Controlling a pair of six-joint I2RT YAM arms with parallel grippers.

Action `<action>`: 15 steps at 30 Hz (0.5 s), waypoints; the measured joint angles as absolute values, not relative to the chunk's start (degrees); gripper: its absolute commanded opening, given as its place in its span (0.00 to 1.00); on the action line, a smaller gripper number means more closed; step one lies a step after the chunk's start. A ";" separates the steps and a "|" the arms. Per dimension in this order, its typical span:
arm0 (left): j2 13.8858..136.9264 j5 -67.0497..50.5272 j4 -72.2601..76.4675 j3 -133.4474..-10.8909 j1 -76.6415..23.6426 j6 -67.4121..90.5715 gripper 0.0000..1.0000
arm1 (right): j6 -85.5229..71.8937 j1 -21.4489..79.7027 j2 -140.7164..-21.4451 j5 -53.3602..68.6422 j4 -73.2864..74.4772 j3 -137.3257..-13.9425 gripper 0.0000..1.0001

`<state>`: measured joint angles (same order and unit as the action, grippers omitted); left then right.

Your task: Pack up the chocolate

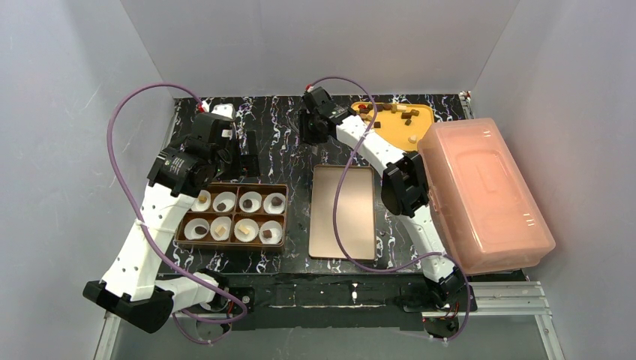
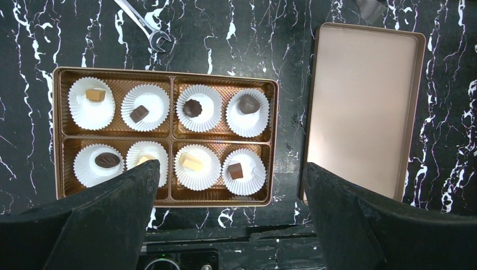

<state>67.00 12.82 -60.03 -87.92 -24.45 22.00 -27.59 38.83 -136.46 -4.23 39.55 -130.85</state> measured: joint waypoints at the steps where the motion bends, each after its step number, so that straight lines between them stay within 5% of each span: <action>1: 66.96 12.82 -60.03 -87.88 -24.45 22.06 0.99 | -28.12 38.92 -137.29 -4.10 38.39 -131.28 0.51; 15: 65.98 12.43 -60.51 -86.67 -24.45 23.07 0.99 | -33.10 39.51 -145.67 -1.96 26.59 -133.01 0.64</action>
<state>65.98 12.43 -60.51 -86.67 -24.45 23.07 -33.10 39.51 -145.67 -1.96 26.59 -133.01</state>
